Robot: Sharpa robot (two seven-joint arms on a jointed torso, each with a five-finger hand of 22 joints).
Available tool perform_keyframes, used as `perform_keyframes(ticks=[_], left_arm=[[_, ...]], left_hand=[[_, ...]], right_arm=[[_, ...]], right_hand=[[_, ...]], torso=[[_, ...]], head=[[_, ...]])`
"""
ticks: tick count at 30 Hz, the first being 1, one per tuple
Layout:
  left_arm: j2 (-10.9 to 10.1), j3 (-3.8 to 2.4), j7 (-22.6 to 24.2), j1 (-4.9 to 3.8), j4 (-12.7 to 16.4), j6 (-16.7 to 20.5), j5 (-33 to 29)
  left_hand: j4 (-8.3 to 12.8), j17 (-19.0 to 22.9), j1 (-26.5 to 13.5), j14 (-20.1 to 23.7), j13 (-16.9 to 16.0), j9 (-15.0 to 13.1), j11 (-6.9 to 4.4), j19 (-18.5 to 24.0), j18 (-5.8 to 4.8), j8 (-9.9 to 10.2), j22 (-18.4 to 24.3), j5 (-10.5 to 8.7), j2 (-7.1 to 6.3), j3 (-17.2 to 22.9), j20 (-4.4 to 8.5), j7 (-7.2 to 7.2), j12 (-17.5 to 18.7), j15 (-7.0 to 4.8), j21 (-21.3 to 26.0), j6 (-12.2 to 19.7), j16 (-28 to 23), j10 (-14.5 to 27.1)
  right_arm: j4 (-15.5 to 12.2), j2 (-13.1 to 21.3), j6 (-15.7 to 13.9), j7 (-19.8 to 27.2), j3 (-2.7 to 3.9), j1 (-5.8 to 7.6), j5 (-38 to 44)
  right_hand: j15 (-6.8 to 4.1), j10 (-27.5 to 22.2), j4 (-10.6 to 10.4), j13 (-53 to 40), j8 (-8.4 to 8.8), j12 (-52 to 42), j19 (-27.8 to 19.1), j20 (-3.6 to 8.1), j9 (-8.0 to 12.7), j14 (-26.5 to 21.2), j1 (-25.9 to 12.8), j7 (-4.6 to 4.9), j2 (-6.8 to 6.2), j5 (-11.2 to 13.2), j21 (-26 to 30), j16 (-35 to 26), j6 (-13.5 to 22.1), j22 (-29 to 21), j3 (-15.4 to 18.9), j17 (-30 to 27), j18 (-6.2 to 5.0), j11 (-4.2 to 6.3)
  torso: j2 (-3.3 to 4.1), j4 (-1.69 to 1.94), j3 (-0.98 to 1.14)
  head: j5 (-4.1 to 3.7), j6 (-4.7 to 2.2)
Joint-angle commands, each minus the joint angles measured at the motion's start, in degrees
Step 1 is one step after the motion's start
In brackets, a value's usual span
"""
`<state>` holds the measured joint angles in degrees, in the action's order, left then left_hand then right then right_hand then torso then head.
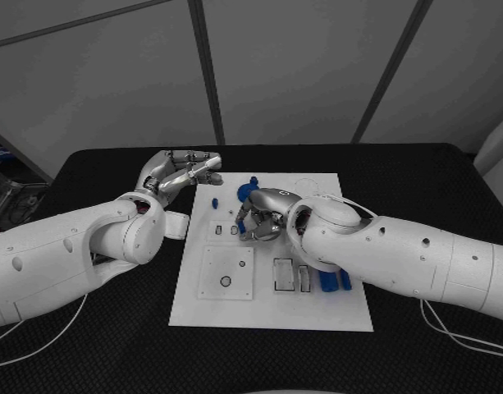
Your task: Assemble the parts on the task board
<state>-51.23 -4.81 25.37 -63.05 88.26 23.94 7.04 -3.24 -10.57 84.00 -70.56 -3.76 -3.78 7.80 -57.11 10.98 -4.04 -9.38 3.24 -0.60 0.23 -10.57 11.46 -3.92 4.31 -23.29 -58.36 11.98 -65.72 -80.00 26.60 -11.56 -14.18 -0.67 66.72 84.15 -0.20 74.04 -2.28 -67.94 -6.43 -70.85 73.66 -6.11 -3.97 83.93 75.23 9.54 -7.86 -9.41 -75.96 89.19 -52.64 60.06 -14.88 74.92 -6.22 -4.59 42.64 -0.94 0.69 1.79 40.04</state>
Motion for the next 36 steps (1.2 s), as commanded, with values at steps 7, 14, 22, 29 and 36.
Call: perform_keyframes(ticks=[7, 14, 22, 29, 36], left_arm=[[0.1, -0.05, 0.0, -0.08, -0.4, -0.8, 0.9], [-0.1, -0.04, -2.6, -0.08, -1.0, -0.9, 5.0], [-0.8, -0.05, -7.5, -0.08, -1.6, -2.2, 9.5], [-1.8, -0.07, -19.2, -0.15, -1.6, -8.2, 19.4], [-2.1, -0.09, -34.5, -1.25, -1.1, -17.8, 32.0]], left_hand=[[0.4, -0.3, -0.3, -0.2, 0.0, 0.0, 0.18, -0.1, -0.51, 0.2, 0.0, -0.33, 0.56, 0.0, -0.03, 0.22, 0.1, 0.14, -0.1, -0.2, -0.3, -0.1], [-0.2, -2.5, -2.4, -5.5, -0.5, -0.2, -1.95, -3.7, -0.33, -0.6, -1.2, -0.31, 0.32, -1.2, 1.58, -1.71, -1.1, -1.88, -2.9, -3.5, 2.0, -5.5], [-2.2, -9.7, -5.0, -15.2, -2.1, -0.4, -5.25, -10.5, -0.46, -0.8, -4.9, -0.27, 0.69, -2.8, 4.92, -4.42, -3.9, -5.3, -9.8, -6.7, 12.3, -14.6], [-6.0, -45.0, -10.7, -15.5, -8.5, -1.1, -6.58, -12.5, -0.88, -0.4, -12.7, -0.52, 0.7, -6.0, 7.04, -6.09, -10.1, -7.07, -21.0, -8.0, 49.3, -18.9], [-9.8, -52.5, -14.7, -14.3, -20.3, -4.1, -7.9, -14.5, -2.75, -2.6, -32.6, -0.09, 0.41, -7.7, 7.96, -7.07, -21.2, -7.8, -37.7, -10.0, 56.9, -16.9]], right_arm=[[-0.7, 0.7, -5.7, 1.7, -0.24, -0.24, 0.5], [-3.4, 3.3, -10.1, 7.5, -0.22, -0.24, -1.0], [-8.3, 9.6, -15.9, 17.3, -0.13, 0.19, -12.7], [-11.1, 15.9, -14.8, 21.9, -0.07, 1.3, -27.0], [-13.2, 21.8, -12.6, 24.4, -0.07, 1.71, -34.8]], right_hand=[[0.96, -1.2, -2.1, 1.6, 0.27, 0.8, 0.0, -0.71, 0.1, 5.5, 0.1, 0.58, -1.74, -0.2, 0.1, -0.1, 3.3, 0.3, 5.6, 13.0, 0.4, -0.53], [1.07, -1.1, -6.8, 1.8, -0.86, 0.0, 0.0, -0.89, 0.0, 5.6, 3.9, 0.56, -1.51, -0.5, 0.0, 0.0, 5.0, 0.3, 10.9, 13.2, 0.38, -0.56], [0.42, -3.7, -7.0, 5.0, -2.97, 2.7, -3.9, -0.38, -0.3, 4.2, 6.2, -0.25, 0.31, -2.0, 3.6, -2.5, 3.3, -6.0, 10.5, 8.2, -0.82, 0.18], [-0.36, -15.0, -6.5, 23.5, -4.83, 20.6, -16.6, 0.28, -0.4, -3.0, 7.6, -0.81, 2.25, -3.4, 18.1, -16.9, -0.9, -27.1, 9.1, -12.3, -4.34, 0.9], [0.34, -13.6, -7.9, 41.5, -4.69, 42.5, -19.7, -0.03, 0.0, -13.4, 8.7, -1.59, 2.19, -3.1, 31.9, -51.0, -5.5, -36.1, 4.8, -41.1, -4.19, 1.52]], torso=[[-0.03, -0.04, 0.06], [-0.18, -0.08, 0.04], [-0.82, -0.51, 0.15], [-1.67, -0.67, 0.29], [-2.37, -0.77, 0.51]], head=[[-0.05, 0.04], [0.05, -0.2], [0.58, -0.58], [1.11, -0.42], [1.51, -0.15]])
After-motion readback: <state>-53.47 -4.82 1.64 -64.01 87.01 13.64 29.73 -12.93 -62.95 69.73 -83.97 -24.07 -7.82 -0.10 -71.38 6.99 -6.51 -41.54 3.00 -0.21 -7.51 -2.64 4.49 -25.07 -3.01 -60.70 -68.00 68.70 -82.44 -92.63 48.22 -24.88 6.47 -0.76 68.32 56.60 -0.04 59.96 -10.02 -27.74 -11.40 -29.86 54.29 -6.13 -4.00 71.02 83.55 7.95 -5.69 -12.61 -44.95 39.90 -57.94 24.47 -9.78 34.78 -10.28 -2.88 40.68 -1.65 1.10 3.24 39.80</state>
